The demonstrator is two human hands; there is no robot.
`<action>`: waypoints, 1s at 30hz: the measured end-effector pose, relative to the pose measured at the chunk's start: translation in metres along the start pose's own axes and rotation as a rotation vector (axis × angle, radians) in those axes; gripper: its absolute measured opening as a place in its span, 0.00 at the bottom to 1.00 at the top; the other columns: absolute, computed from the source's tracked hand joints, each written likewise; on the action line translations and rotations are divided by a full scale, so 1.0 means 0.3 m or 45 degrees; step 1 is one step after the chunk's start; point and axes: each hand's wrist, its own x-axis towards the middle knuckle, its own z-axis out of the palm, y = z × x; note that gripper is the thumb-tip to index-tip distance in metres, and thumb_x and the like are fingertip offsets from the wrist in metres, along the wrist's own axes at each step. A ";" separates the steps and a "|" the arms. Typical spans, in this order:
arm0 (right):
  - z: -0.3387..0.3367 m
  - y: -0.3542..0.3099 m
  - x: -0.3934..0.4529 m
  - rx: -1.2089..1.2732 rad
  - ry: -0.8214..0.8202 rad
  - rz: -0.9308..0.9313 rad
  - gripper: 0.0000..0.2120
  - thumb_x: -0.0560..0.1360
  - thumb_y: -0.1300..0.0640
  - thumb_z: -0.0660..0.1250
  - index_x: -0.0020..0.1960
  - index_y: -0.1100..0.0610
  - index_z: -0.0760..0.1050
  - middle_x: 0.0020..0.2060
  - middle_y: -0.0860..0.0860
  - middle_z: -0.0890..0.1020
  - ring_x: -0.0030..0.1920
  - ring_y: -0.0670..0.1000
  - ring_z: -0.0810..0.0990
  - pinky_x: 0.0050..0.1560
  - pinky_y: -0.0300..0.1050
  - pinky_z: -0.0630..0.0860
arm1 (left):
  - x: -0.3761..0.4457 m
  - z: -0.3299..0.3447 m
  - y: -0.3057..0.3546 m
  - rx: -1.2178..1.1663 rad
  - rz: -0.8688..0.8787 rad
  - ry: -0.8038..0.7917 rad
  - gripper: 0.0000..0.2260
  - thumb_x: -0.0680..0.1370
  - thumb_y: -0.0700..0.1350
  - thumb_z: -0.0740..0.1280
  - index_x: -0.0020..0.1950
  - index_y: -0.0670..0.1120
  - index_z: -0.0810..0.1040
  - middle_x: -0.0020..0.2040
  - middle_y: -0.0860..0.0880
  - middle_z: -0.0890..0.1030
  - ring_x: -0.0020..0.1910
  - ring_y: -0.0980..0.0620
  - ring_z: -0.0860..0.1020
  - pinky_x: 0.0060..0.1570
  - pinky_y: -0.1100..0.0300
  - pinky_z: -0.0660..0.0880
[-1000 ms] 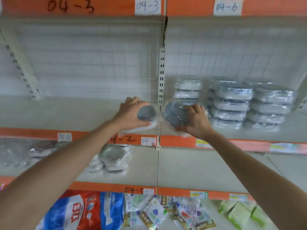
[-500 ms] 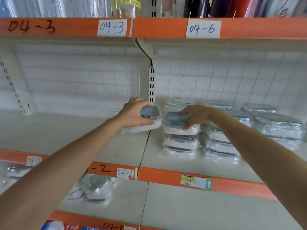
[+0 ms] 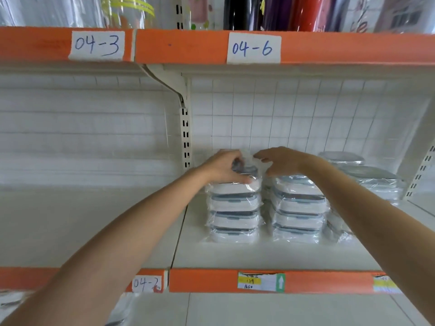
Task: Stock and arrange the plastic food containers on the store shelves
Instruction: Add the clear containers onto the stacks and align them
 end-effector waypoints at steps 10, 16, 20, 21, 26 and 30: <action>0.044 -0.033 -0.004 0.177 0.002 -0.077 0.28 0.75 0.55 0.66 0.73 0.46 0.61 0.72 0.50 0.65 0.70 0.53 0.64 0.63 0.45 0.60 | -0.094 -0.023 -0.126 -0.021 -0.116 -0.146 0.51 0.57 0.69 0.71 0.75 0.53 0.57 0.69 0.54 0.55 0.71 0.53 0.55 0.73 0.53 0.56; 0.064 -0.078 -0.004 0.171 0.005 -0.158 0.25 0.73 0.51 0.70 0.67 0.48 0.68 0.58 0.54 0.74 0.58 0.55 0.73 0.50 0.42 0.65 | -0.179 0.029 -0.189 -0.203 -0.267 0.067 0.46 0.64 0.57 0.78 0.75 0.50 0.57 0.67 0.49 0.60 0.66 0.52 0.65 0.67 0.57 0.64; 0.068 -0.075 0.002 0.056 0.066 -0.133 0.25 0.69 0.46 0.73 0.63 0.46 0.70 0.49 0.51 0.71 0.50 0.52 0.72 0.48 0.43 0.64 | -0.184 0.035 -0.178 -0.380 -0.301 0.058 0.40 0.65 0.50 0.78 0.73 0.48 0.64 0.62 0.49 0.77 0.58 0.53 0.76 0.62 0.55 0.72; 0.071 -0.075 0.006 0.033 0.071 -0.123 0.25 0.69 0.45 0.73 0.63 0.46 0.70 0.48 0.50 0.70 0.49 0.51 0.71 0.48 0.43 0.64 | -0.186 0.035 -0.176 -0.385 -0.298 0.079 0.38 0.66 0.49 0.78 0.72 0.47 0.66 0.61 0.49 0.78 0.59 0.52 0.77 0.63 0.54 0.71; 0.093 -0.069 0.010 0.021 0.084 -0.093 0.25 0.70 0.44 0.71 0.65 0.47 0.70 0.54 0.53 0.77 0.52 0.52 0.72 0.56 0.47 0.70 | -0.203 0.060 -0.162 -0.342 -0.294 0.153 0.27 0.67 0.49 0.78 0.63 0.51 0.72 0.57 0.53 0.79 0.56 0.54 0.77 0.53 0.63 0.72; 0.103 -0.086 0.001 -0.133 0.138 -0.099 0.27 0.72 0.44 0.69 0.68 0.48 0.68 0.62 0.53 0.69 0.64 0.56 0.66 0.65 0.54 0.66 | -0.217 0.081 -0.141 -0.197 -0.307 0.174 0.33 0.67 0.49 0.78 0.67 0.46 0.68 0.56 0.51 0.77 0.53 0.53 0.76 0.49 0.65 0.68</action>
